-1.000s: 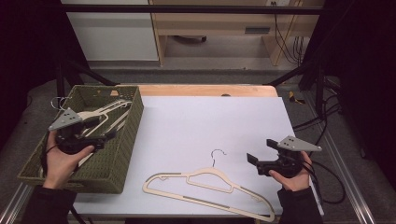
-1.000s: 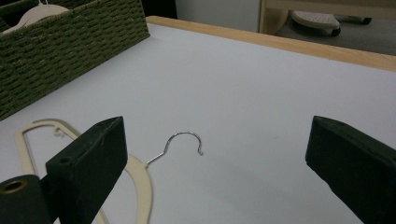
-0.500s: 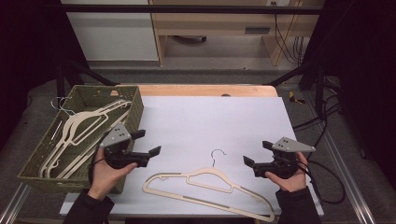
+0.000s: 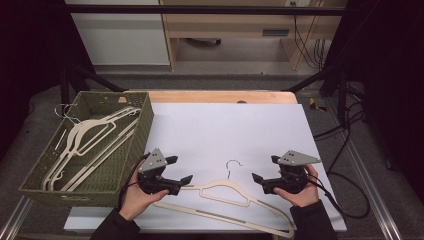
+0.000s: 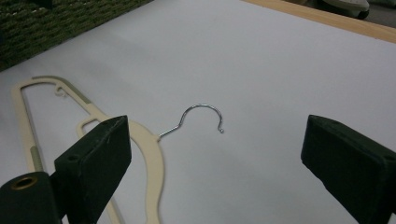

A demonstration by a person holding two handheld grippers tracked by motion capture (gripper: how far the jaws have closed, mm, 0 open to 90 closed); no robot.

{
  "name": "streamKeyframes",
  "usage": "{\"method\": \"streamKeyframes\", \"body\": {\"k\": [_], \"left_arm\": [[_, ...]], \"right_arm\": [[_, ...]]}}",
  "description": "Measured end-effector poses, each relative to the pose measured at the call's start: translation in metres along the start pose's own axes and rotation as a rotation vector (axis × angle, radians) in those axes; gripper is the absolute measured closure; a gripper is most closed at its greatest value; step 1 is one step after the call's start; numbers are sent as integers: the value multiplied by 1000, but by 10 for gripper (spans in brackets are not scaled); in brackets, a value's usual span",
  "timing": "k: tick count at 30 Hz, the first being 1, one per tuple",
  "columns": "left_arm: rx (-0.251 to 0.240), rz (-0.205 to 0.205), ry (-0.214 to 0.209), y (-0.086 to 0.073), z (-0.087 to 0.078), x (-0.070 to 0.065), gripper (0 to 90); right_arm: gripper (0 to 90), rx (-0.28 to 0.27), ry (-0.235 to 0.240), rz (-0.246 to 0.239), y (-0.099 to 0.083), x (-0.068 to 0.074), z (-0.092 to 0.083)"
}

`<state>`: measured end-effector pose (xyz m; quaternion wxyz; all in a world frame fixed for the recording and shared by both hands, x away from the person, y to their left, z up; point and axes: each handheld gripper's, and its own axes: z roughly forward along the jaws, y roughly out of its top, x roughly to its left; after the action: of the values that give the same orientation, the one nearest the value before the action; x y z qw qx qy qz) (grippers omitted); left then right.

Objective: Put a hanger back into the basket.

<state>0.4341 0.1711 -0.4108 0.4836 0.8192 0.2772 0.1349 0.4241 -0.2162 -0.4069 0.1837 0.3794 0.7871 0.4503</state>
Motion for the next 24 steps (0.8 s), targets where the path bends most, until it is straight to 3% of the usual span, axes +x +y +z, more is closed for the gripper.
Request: {"method": "streamKeyframes", "body": {"k": [7, 17, 21, 24], "left_arm": [[56, -10, -19, -14, 10, -1, 165], [79, -8, -23, -17, 15, -1, 165], [86, -4, -26, -17, 16, -1, 165], [88, -4, -27, -18, 17, -1, 165]], "right_arm": [[118, 70, 19, -42, -4, 12, 16], [203, 175, 49, -83, -14, 22, 38], [248, 211, 68, -101, -17, 26, 48], [329, 277, 79, -128, -23, 36, 64]]}}
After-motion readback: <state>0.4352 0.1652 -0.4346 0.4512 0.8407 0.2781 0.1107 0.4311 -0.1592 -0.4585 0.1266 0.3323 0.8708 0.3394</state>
